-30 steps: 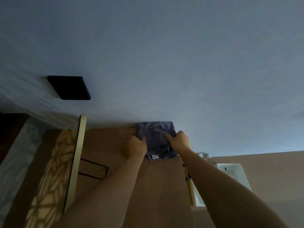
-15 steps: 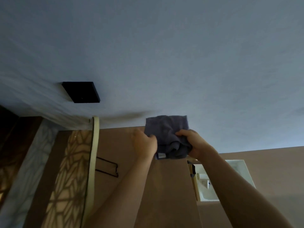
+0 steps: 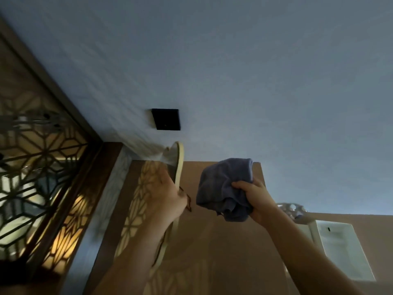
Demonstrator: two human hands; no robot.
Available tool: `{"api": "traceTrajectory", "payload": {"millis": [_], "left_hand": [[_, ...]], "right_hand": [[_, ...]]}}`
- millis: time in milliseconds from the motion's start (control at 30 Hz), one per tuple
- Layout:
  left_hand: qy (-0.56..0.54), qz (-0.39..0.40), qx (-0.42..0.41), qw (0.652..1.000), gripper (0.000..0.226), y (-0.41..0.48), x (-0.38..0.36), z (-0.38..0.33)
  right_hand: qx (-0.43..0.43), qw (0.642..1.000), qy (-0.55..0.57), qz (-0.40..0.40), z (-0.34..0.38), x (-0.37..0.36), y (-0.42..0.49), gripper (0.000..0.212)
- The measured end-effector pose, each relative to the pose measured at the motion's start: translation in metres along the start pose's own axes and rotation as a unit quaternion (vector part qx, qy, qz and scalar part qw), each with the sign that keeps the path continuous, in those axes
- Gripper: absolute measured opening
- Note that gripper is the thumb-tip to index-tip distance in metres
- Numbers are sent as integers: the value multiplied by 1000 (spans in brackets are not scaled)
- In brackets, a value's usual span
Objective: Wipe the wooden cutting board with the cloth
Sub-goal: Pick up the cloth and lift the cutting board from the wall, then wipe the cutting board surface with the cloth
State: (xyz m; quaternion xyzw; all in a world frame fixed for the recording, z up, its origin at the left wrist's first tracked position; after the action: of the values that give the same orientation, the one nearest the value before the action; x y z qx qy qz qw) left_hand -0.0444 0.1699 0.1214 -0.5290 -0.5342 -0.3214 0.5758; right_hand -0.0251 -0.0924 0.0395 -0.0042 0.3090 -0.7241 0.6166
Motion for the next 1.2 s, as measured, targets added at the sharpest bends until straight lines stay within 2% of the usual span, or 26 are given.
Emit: {"api": "traceTrajectory", "payload": {"millis": [67,133,267,467,567,700,767,800,933,1000,1033,1067,1100,1133,1167,1200], "left_hand": [[-113,41,24,992,76,0,-13,8],[-202,81,32,976,67,-2,-24,8],[-247,63,57,965,60,-2,-23,8],[-327,23,126,936,31,10,-6,50],[-404,26,153,901,31,9,-1,71],[-530,38,137,836,46,7,-14,95],[-554,36,137,821,53,4,-20,103],[-562,36,135,815,51,5,-23,109],[-622,51,103,775,19,5,-27,123],[-658,-14,82,748,23,1,-27,120],[-687,-20,112,718,35,2,-20,125],[-680,-83,60,726,46,-2,-7,126],[-670,-169,55,721,51,-7,-5,139],[-742,-110,57,659,49,-8,-19,137],[-791,-5,69,608,47,-5,-29,126],[-748,-2,142,648,51,2,-52,140]], "right_hand": [[-4,1000,-11,14,-10,-15,-8,14],[-10,999,-26,28,-17,-28,-16,13],[-7,997,-65,41,-18,-43,-31,12],[26,980,-180,75,-2,-69,-48,13],[55,959,-266,83,2,-90,-56,8],[98,908,-389,123,-2,-134,-70,22],[119,880,-433,152,-10,-159,-81,28],[122,874,-439,170,-16,-172,-87,30],[113,869,-417,240,-53,-220,-109,33],[120,863,-413,264,-74,-233,-114,45],[120,856,-427,266,-85,-235,-114,52],[113,853,-437,262,-96,-233,-112,58],[101,859,-431,256,-107,-230,-109,63],[87,872,-409,252,-118,-226,-106,67],[81,884,-390,245,-128,-222,-102,68],[84,888,-388,232,-137,-217,-98,67]]}}
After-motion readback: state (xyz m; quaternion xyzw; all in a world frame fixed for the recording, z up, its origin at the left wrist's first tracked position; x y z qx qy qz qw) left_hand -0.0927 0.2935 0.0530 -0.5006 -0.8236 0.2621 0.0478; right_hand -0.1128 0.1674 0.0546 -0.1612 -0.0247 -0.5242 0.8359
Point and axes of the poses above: each hand's wrist, its own y-axis towards the middle knuckle, its own x-axis out of the back of the hand, z = x × y, the point moved 9 cm from there along y, towards the middle knuckle, and after that the axes turned 15 degrees about y, right-handed, at the moved point
